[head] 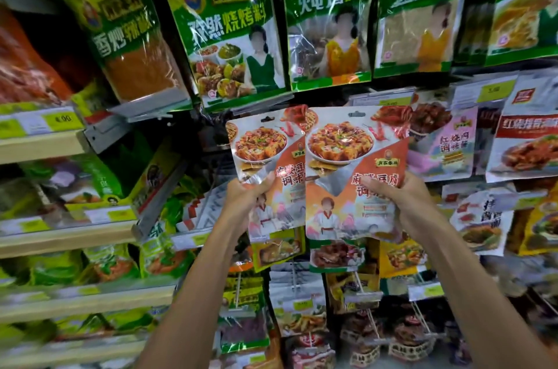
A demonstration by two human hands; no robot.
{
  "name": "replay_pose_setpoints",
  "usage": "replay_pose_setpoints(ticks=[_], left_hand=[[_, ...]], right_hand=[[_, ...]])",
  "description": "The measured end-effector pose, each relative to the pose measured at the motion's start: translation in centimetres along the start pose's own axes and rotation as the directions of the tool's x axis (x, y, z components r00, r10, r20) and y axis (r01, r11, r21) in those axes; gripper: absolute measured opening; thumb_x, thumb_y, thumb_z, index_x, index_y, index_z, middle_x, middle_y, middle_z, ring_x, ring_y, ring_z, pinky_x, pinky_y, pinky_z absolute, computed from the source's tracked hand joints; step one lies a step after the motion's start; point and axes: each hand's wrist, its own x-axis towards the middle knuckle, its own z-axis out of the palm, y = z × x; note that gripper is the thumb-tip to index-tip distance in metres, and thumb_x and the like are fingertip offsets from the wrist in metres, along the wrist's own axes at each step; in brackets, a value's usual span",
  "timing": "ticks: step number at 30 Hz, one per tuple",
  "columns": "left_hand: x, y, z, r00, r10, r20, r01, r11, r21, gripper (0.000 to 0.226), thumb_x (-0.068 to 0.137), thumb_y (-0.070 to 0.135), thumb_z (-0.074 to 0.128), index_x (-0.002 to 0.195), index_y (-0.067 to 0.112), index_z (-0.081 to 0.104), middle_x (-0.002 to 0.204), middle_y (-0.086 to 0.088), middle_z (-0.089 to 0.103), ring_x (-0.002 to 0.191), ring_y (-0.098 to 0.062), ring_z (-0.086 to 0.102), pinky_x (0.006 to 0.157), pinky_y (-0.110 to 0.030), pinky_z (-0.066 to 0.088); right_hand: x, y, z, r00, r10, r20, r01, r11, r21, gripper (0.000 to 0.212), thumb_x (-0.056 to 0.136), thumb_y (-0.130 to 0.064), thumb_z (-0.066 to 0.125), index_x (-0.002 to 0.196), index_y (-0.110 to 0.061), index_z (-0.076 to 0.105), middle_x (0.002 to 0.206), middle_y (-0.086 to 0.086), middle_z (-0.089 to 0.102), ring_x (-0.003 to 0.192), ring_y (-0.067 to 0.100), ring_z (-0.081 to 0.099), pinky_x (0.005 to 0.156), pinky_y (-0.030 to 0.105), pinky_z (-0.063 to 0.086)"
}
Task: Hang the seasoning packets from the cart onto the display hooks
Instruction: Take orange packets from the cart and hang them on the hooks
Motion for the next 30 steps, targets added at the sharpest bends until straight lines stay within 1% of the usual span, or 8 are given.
replay_pose_setpoints(ticks=[4,10,14,17,19,24,26,30], left_hand=[[0.2,0.3,-0.1,0.998,0.002,0.066,-0.002,1.000,-0.008,0.032,0.076,0.028,0.079,0.073,0.004,0.059,0.068,-0.014,0.057,0.059,-0.021,0.051,0.061,-0.029,0.044],[1.4,-0.2,0.5,1.000,-0.016,0.011,0.016,0.999,0.037,0.044,0.075,0.028,0.080,0.053,0.011,0.045,0.049,-0.005,0.047,0.045,-0.013,0.045,0.050,-0.022,0.039],[3.3,-0.6,1.1,0.998,-0.032,-0.054,0.036,0.996,0.077,0.047,0.077,0.029,0.079,0.051,0.012,0.044,0.050,-0.005,0.046,0.047,-0.016,0.046,0.055,-0.028,0.039],[4.7,-0.6,1.7,0.996,-0.030,-0.079,0.036,0.997,0.068,0.039,0.079,0.029,0.078,0.059,0.010,0.050,0.055,-0.004,0.048,0.046,-0.011,0.049,0.054,-0.026,0.041],[5.7,-0.6,2.1,0.996,-0.006,-0.089,0.012,0.998,0.065,0.039,0.080,0.026,0.076,0.056,0.011,0.049,0.052,-0.003,0.048,0.041,-0.006,0.048,0.051,-0.024,0.039],[7.5,-0.8,3.1,0.993,0.011,-0.116,-0.004,0.998,0.062,0.046,0.082,0.022,0.075,0.045,0.014,0.050,0.042,0.005,0.053,0.039,-0.002,0.050,0.052,-0.019,0.041],[7.6,-1.0,3.2,0.989,0.003,-0.146,0.008,0.997,0.071,0.043,0.081,0.023,0.076,0.045,0.017,0.052,0.048,0.003,0.056,0.046,-0.005,0.053,0.055,-0.024,0.042],[6.9,-1.6,2.9,0.991,-0.009,-0.135,0.017,0.998,0.061,0.032,0.081,0.029,0.075,0.077,0.000,0.063,0.082,-0.015,0.064,0.075,-0.023,0.060,0.065,-0.031,0.045]], right_hand=[[0.3,0.4,0.2,1.000,0.013,0.027,-0.014,0.999,0.035,0.050,0.051,-0.039,0.086,0.091,-0.014,0.068,0.090,0.006,0.076,0.082,0.023,0.074,0.060,0.028,0.057],[0.5,1.0,0.4,0.999,0.047,0.020,-0.048,0.999,0.019,0.060,0.049,-0.041,0.087,0.098,-0.011,0.067,0.095,0.007,0.076,0.086,0.026,0.073,0.066,0.033,0.058],[0.5,1.3,0.7,0.997,0.074,0.007,-0.073,0.997,-0.019,0.077,0.041,-0.050,0.092,0.101,-0.010,0.066,0.096,0.008,0.076,0.088,0.027,0.073,0.077,0.041,0.057],[0.6,1.6,0.6,0.997,0.077,0.001,-0.077,0.997,-0.023,0.071,0.045,-0.046,0.089,0.101,-0.009,0.066,0.095,0.008,0.076,0.085,0.026,0.074,0.067,0.035,0.058],[0.5,1.7,0.5,0.997,0.080,-0.003,-0.080,0.997,-0.019,0.066,0.046,-0.043,0.087,0.099,-0.010,0.066,0.092,0.007,0.076,0.083,0.025,0.074,0.061,0.030,0.057],[0.4,2.1,0.5,0.994,0.104,-0.014,-0.104,0.994,-0.017,0.066,0.045,-0.043,0.085,0.099,-0.011,0.066,0.091,0.006,0.076,0.083,0.024,0.074,0.065,0.033,0.057],[0.3,2.3,0.5,0.993,0.118,-0.019,-0.118,0.993,-0.014,0.069,0.044,-0.042,0.086,0.101,-0.009,0.065,0.093,0.007,0.076,0.085,0.025,0.074,0.071,0.038,0.057],[0.2,2.6,1.1,0.990,0.135,-0.025,-0.136,0.991,-0.012,0.071,0.044,-0.042,0.086,0.103,-0.008,0.065,0.095,0.008,0.076,0.087,0.026,0.073,0.076,0.042,0.057]])
